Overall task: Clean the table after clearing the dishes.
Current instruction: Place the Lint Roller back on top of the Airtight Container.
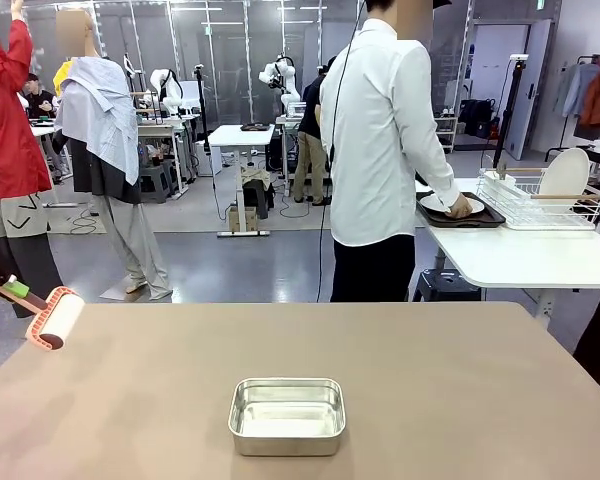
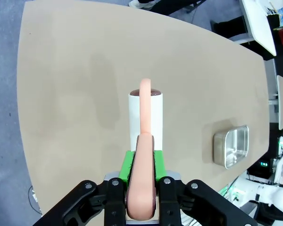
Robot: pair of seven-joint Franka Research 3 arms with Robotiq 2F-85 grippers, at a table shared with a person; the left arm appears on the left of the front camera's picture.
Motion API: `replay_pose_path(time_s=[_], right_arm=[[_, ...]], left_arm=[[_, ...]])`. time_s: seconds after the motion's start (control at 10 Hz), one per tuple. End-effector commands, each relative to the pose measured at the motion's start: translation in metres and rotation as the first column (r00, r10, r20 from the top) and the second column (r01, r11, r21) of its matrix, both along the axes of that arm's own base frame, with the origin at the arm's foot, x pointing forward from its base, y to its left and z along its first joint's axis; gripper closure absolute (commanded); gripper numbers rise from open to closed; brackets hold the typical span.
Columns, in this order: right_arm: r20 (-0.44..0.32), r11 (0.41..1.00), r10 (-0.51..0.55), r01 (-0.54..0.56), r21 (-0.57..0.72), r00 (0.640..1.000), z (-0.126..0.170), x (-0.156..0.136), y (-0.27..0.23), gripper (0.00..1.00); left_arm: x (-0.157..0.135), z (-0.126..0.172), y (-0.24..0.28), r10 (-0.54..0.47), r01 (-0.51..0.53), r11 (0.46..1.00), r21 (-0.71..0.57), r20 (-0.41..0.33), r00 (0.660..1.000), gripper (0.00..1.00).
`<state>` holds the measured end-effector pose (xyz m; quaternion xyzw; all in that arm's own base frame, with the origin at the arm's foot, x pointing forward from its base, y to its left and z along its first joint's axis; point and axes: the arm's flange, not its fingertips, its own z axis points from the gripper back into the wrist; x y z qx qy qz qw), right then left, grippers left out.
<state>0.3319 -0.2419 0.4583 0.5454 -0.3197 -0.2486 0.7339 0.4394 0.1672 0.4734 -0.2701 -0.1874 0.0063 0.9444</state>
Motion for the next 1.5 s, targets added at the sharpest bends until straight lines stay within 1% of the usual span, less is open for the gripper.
replay_pose_path(time_s=[0.0,0.1,0.2,0.3,0.4,0.5,0.6,0.7,0.8,0.9,1.1,1.2,1.3,1.4], right_arm=[[0.002,1.000,0.001,-0.001,0.009,1.000,0.004,-0.001,0.000,0.00],[0.002,1.000,0.001,-0.001,0.009,1.000,0.004,-0.001,0.000,0.00],[0.002,1.000,0.001,-0.001,0.009,1.000,0.004,-0.001,0.000,0.00],[0.002,1.000,0.001,-0.001,0.009,1.000,0.004,-0.001,0.000,0.00],[0.002,1.000,0.001,-0.001,0.009,1.000,0.004,-0.001,0.000,0.00],[0.002,1.000,0.001,-0.001,0.009,1.000,0.004,-0.001,0.000,0.00],[0.002,1.000,0.001,-0.001,0.009,1.000,0.004,-0.001,0.000,0.00],[0.002,1.000,0.001,-0.001,0.009,1.000,0.004,-0.001,0.000,0.00],[0.002,1.000,0.001,-0.001,0.009,1.000,0.004,-0.001,0.000,0.00],[0.002,1.000,0.001,-0.001,0.009,1.000,0.004,-0.001,0.000,0.00],[0.002,1.000,0.001,-0.001,0.009,1.000,0.004,-0.001,0.000,0.00],[0.002,1.000,0.001,-0.001,0.009,1.000,0.004,-0.001,0.000,0.00],[0.002,1.000,0.001,-0.001,0.009,1.000,0.004,-0.001,0.000,0.00],[0.002,1.000,0.001,-0.001,0.009,1.000,0.004,-0.001,0.000,0.00]], left_arm=[[-0.001,0.005,0.002,0.002,-0.002,1.000,0.006,0.002,1.000,0.79],[0.000,0.000,0.000,0.000,0.000,1.000,0.000,0.000,1.000,0.79],[0.010,0.026,-0.021,-0.141,0.138,0.988,0.067,0.041,0.989,0.79],[0.013,0.052,-0.047,-0.285,0.275,0.952,0.132,0.070,0.956,0.79],[0.011,0.073,-0.079,-0.415,0.397,0.897,0.196,0.059,0.908,0.79],[0.004,0.081,-0.109,-0.521,0.496,0.828,0.262,0.028,0.853,0.79],[-0.007,0.083,-0.144,-0.629,0.602,0.734,0.314,-0.020,0.777,0.79],[-0.017,0.086,-0.181,-0.707,0.672,0.641,0.372,-0.054,0.705,0.79],[-0.027,0.092,-0.222,-0.794,0.737,0.516,0.436,-0.080,0.603,0.79],[-0.037,0.095,-0.262,-0.867,0.794,0.400,0.458,-0.091,0.490,0.79],[-0.048,0.103,-0.330,-0.948,0.840,0.198,0.505,-0.120,0.295,0.79],[-0.050,0.101,-0.363,-0.968,0.853,0.112,0.510,-0.137,0.209,0.79],[-0.044,0.095,-0.399,-0.980,0.862,0.024,0.507,-0.159,0.121,0.79],[-0.042,0.088,-0.432,-0.981,0.868,-0.035,0.496,-0.182,0.064,0.79]])
